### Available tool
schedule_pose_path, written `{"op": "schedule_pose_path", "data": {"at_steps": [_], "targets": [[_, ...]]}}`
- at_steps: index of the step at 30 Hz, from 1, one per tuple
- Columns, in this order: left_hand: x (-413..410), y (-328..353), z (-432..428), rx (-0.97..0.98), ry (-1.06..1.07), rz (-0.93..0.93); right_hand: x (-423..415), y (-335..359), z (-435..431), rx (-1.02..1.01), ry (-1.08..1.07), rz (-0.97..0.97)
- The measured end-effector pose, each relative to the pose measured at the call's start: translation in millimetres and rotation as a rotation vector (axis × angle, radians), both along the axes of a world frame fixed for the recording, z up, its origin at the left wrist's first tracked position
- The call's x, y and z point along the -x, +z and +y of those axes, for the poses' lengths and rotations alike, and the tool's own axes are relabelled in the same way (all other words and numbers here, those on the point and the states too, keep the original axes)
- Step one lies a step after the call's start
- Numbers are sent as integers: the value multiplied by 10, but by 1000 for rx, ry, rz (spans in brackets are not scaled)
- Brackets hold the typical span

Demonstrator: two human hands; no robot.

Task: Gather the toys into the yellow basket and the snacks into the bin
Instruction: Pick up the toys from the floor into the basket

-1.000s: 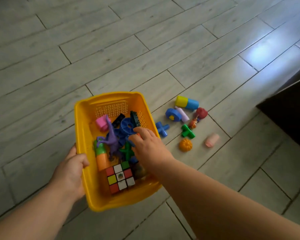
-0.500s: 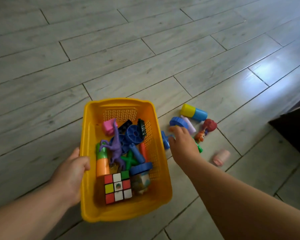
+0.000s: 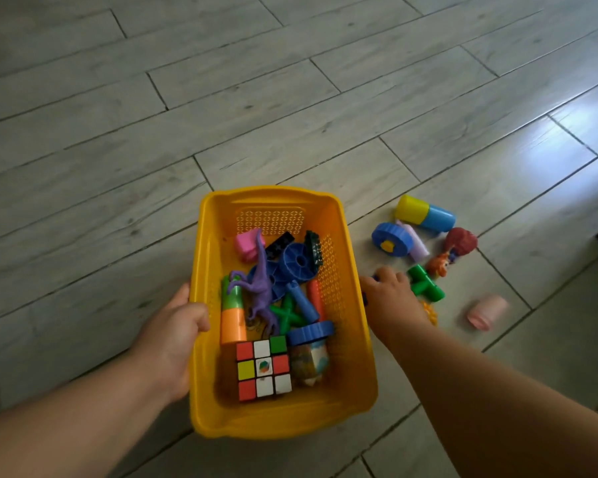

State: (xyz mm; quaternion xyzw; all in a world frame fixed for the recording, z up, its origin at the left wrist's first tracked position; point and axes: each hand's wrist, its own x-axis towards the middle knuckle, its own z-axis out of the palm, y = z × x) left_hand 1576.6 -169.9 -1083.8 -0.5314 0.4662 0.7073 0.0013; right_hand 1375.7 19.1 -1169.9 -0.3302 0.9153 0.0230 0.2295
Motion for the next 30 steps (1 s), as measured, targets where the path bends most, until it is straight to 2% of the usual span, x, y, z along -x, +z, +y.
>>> {"op": "schedule_pose_path", "data": {"at_steps": [7, 9, 11, 13, 17, 18, 20, 23, 27, 28, 30], "targets": [[231, -14, 164, -11, -40, 78, -58, 605, 144, 559, -452, 170], [265, -38, 225, -20, -54, 84, -172, 777, 63, 647, -417, 185], [269, -25, 287, -30, -63, 101, -332, 844, -46, 638, -235, 210], [243, -6, 354, -46, -72, 117, -510, 792, -126, 535, -82, 171], [167, 70, 434, -99, -84, 143, -711, 693, -194, 229, -73, -74], [162, 81, 435, -111, -83, 151, -741, 698, -181, 222, -62, -83], [147, 70, 415, -114, -80, 149, -770, 769, -103, 361, -75, -31], [138, 45, 388, -91, -85, 136, -658, 857, 128, 569, -201, 124], [184, 5, 375, -62, -99, 134, -297, 720, 463, 633, -625, 134], [205, -11, 383, -57, -98, 138, -218, 644, 536, 620, -714, 114], [221, -69, 390, -60, -89, 141, -123, 527, 632, 440, -760, 5]]}}
